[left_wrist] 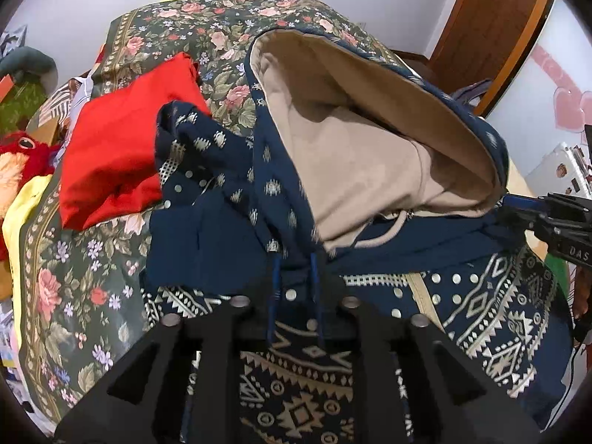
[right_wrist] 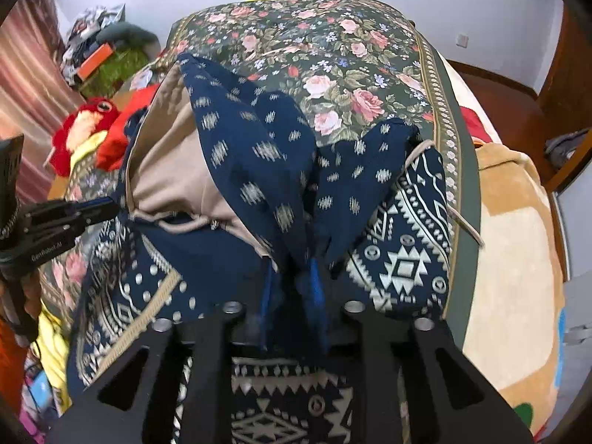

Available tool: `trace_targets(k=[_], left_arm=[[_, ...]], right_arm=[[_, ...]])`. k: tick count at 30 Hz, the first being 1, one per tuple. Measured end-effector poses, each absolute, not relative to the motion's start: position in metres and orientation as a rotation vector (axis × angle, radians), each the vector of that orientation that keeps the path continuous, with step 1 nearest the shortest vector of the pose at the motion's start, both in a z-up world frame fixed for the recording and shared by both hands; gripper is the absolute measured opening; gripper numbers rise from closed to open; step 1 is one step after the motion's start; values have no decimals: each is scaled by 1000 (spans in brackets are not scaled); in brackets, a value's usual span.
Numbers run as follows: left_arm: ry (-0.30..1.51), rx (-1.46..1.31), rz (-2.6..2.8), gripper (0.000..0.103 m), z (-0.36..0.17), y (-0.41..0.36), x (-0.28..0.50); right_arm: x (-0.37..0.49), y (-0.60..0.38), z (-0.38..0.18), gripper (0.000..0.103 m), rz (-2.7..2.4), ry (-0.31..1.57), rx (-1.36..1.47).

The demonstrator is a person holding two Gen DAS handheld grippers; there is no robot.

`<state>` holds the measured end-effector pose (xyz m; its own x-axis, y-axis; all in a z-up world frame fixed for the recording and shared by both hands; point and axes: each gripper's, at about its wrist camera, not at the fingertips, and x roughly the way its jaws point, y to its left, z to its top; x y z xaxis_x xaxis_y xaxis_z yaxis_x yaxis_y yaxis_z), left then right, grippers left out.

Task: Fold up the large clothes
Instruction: 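Grasp the beige hood edge with the left gripper while the right gripper grasps the hood, then fold the hood down onto the jacket body with both grippers, release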

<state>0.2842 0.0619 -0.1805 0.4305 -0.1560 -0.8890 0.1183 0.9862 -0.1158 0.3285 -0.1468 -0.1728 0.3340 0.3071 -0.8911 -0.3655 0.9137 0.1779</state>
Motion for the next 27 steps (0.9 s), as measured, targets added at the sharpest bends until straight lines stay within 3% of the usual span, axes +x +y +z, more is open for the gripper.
trace_targets(k=[2, 7, 9, 17, 27], left_arm=[[1095, -52, -164, 37, -174, 66, 280], [1023, -59, -141, 40, -150, 76, 283], [999, -69, -136, 46, -142, 79, 289], [957, -82, -129, 46, -135, 84, 338], [1016, -130, -139, 46, -177, 80, 403]], right_arm=[[324, -146, -169, 39, 455, 1145, -71], [320, -140, -148, 52, 466, 1081, -96], [324, -135, -138, 63, 473, 1046, -92], [350, -104, -128, 63, 498, 965, -137], [394, -78, -162, 63, 533, 1024, -124]])
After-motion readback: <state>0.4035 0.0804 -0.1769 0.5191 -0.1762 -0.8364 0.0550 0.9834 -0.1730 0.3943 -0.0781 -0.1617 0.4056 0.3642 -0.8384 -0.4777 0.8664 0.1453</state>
